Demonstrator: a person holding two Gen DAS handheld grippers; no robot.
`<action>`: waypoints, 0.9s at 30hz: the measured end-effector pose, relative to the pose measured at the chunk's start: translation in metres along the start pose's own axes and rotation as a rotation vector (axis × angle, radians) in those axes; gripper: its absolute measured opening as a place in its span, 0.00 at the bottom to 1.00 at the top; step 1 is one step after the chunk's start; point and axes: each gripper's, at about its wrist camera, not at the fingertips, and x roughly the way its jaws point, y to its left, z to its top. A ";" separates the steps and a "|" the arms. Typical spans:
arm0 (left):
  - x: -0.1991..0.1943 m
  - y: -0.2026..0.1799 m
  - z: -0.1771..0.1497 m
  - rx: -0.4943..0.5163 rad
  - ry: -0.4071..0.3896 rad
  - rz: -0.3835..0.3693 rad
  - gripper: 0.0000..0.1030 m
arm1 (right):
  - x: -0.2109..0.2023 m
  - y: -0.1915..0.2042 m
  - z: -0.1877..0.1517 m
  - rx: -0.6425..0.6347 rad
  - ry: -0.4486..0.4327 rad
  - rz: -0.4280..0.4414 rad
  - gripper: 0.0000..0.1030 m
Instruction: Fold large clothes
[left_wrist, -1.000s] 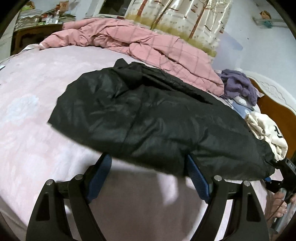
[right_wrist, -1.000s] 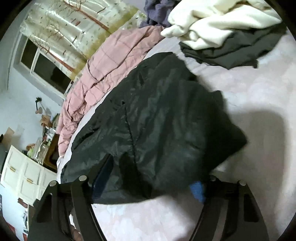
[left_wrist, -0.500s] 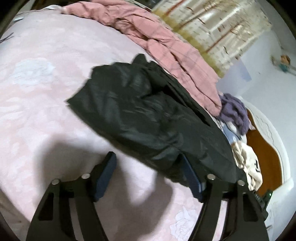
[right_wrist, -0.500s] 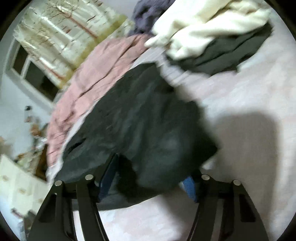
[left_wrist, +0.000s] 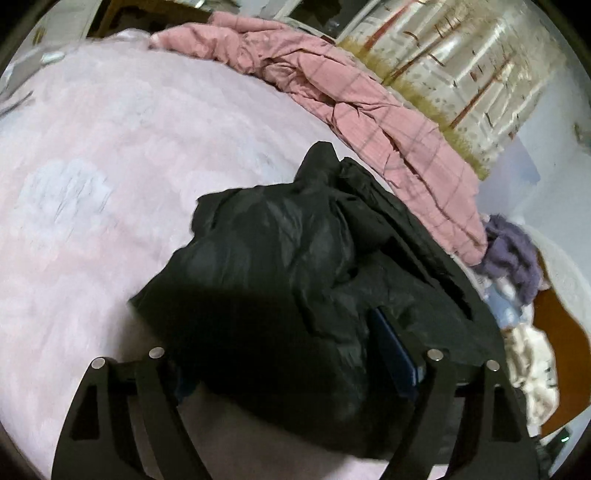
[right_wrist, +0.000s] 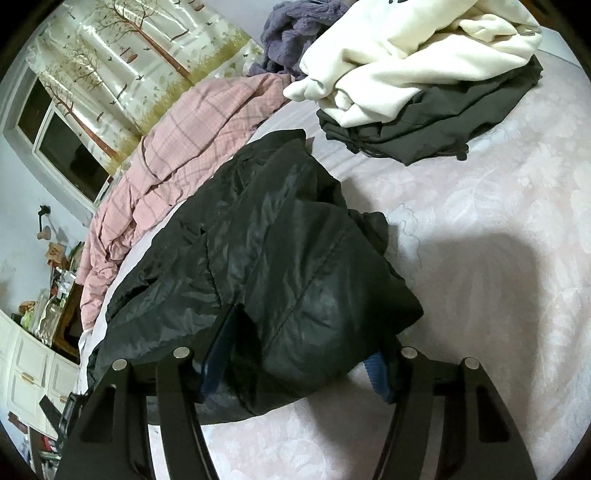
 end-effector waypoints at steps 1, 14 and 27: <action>0.001 -0.003 0.000 0.032 -0.004 0.016 0.48 | 0.002 0.001 0.001 -0.003 -0.001 -0.008 0.62; -0.080 -0.024 -0.013 0.153 0.000 0.022 0.11 | -0.059 -0.007 -0.019 0.045 0.018 0.074 0.09; -0.027 -0.073 0.065 0.177 0.033 0.095 0.20 | -0.046 0.039 0.062 0.022 0.054 0.024 0.14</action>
